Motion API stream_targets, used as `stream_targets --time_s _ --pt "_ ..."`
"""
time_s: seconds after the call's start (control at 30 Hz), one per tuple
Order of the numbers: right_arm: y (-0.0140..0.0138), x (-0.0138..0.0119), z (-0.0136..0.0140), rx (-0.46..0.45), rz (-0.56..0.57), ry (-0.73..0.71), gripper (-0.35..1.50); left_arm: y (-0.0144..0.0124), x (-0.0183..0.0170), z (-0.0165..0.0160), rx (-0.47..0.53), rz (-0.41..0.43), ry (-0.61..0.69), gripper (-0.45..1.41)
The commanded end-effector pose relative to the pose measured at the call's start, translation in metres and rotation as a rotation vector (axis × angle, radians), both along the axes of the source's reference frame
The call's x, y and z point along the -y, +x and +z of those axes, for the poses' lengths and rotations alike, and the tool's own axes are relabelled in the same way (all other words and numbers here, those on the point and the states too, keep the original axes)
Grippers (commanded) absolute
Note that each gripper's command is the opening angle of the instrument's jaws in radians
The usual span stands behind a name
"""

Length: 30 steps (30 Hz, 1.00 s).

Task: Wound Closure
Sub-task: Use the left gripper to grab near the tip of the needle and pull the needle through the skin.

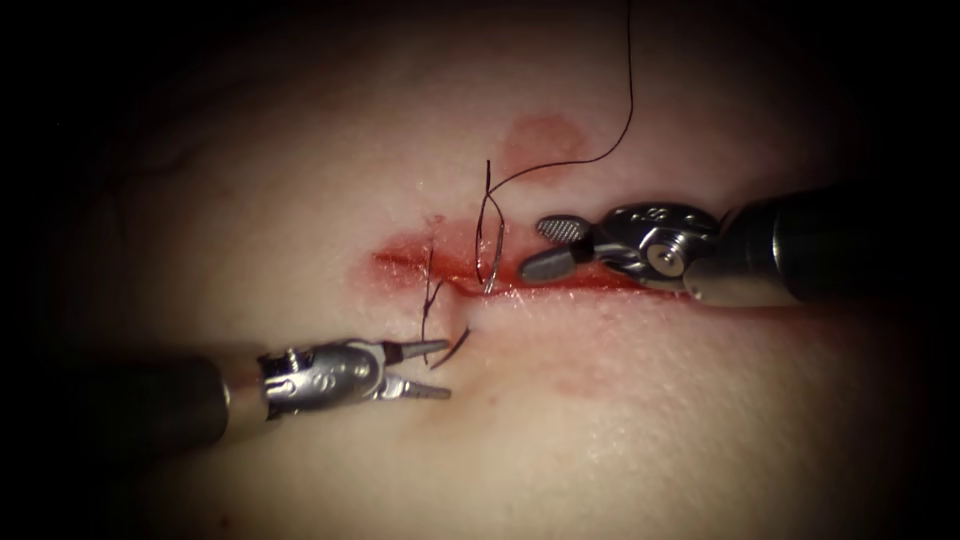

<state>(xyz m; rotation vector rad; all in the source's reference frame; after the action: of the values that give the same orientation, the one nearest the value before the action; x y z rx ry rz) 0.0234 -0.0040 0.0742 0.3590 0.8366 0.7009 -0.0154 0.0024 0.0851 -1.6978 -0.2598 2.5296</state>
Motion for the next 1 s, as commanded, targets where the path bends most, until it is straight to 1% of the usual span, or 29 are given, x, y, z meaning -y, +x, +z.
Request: stream_targets --time_s 0.03,0.17,0.2,0.27,0.4,0.5,0.6,0.67,0.83,1.0 --pt "0.0005 0.0007 0.0008 0.000 -0.003 0.003 1.33 -0.0007 0.0004 0.0008 0.001 0.001 0.000 0.33" --pt "0.0007 0.0021 0.0017 -0.008 -0.016 -0.004 1.31 -0.0016 -0.0003 0.0008 0.076 -0.047 -0.074 0.29" --pt "0.0007 0.0021 0.0017 -0.008 -0.016 -0.004 1.31 -0.0016 -0.0003 0.0008 0.076 -0.047 -0.074 0.29" --pt "0.0008 0.0033 0.0024 -0.007 -0.039 -0.001 1.31 -0.0018 -0.0007 0.0012 0.092 -0.055 -0.106 0.29" --pt "0.0008 0.0042 0.0029 -0.010 -0.042 0.004 1.31 -0.0014 -0.0018 0.0024 0.102 -0.059 -0.132 0.26" --pt "0.0008 0.0045 0.0031 -0.013 -0.041 0.007 1.29 -0.0013 -0.0021 0.0024 0.103 -0.073 -0.147 0.24" --pt "0.0009 0.0047 0.0033 -0.013 -0.038 0.009 1.29 -0.0011 -0.0020 0.0019 0.104 -0.074 -0.176 0.19" --pt "0.0009 0.0048 0.0035 -0.016 -0.036 0.013 1.29 -0.0012 -0.0019 0.0011 0.112 -0.078 -0.202 0.14" --pt "0.0009 0.0050 0.0039 -0.016 -0.033 0.014 1.29 -0.0022 -0.0020 -0.0009 0.134 -0.085 -0.246 0.14" --pt "0.0009 0.0051 0.0038 -0.017 -0.034 0.014 1.29 -0.0023 -0.0027 -0.0007 0.137 -0.084 -0.255 0.13"
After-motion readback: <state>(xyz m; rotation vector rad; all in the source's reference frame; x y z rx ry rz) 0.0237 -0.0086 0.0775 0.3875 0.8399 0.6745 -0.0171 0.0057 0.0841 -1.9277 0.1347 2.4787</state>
